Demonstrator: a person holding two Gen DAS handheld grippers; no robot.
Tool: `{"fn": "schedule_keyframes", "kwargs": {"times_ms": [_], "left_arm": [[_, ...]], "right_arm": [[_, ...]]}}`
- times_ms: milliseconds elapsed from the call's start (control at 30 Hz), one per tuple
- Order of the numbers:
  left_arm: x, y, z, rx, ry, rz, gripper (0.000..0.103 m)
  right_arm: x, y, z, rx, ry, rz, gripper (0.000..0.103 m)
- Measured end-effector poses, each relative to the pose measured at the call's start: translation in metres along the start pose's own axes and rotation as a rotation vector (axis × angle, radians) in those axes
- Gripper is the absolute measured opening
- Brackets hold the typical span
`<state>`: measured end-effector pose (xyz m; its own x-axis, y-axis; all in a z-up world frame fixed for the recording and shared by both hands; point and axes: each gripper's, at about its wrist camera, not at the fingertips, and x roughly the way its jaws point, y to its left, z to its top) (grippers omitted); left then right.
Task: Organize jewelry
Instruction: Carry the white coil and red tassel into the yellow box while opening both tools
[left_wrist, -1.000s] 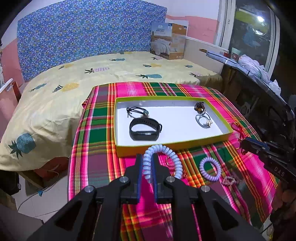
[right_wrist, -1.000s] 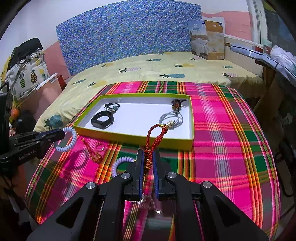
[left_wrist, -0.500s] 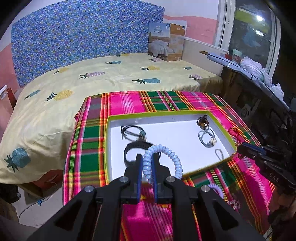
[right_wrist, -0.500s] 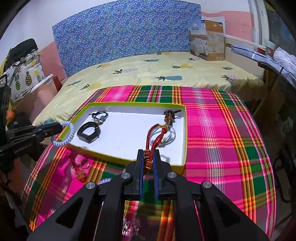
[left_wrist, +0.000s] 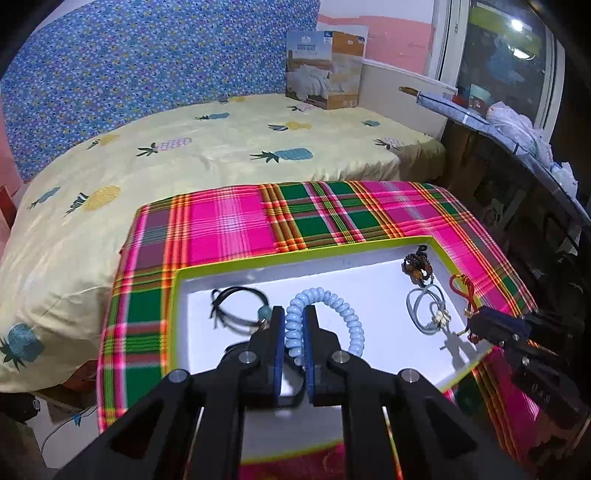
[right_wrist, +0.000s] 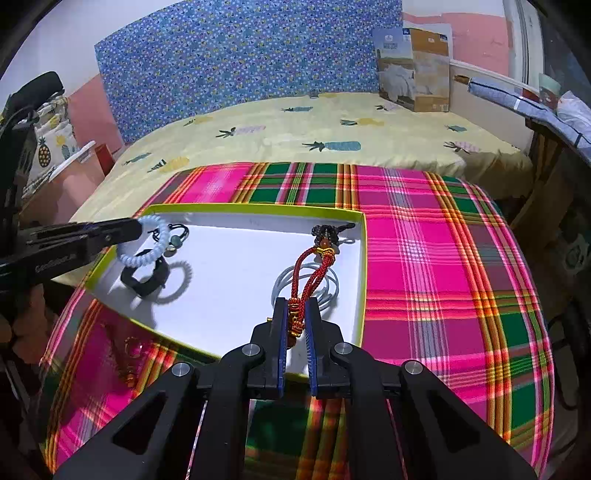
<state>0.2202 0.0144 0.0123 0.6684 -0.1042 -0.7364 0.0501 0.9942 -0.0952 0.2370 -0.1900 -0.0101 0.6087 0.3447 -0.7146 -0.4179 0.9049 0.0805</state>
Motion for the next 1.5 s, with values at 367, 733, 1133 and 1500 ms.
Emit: {"fn": "schedule_keyframes", "kwargs": {"times_ms": [367,733,1133,1500], "left_arm": [[0.042,-0.010,0.010,0.002,0.061,-0.016,0.010],[0.055,-0.018,0.007,0.030,0.086,-0.019,0.010],[0.053,-0.020,0.004,0.043,0.094,-0.009,0.011],[0.010,-0.023,-0.003,0.048,0.029,-0.004,0.011]], "right_arm": [[0.024,-0.009,0.000,0.010,0.057,-0.012,0.009],[0.030,-0.011,0.001,0.024,0.083,-0.015,0.012],[0.021,-0.005,0.002,0.018,0.067,-0.018,0.027],[-0.007,0.002,-0.004,0.019,0.024,-0.011,0.027]]}}
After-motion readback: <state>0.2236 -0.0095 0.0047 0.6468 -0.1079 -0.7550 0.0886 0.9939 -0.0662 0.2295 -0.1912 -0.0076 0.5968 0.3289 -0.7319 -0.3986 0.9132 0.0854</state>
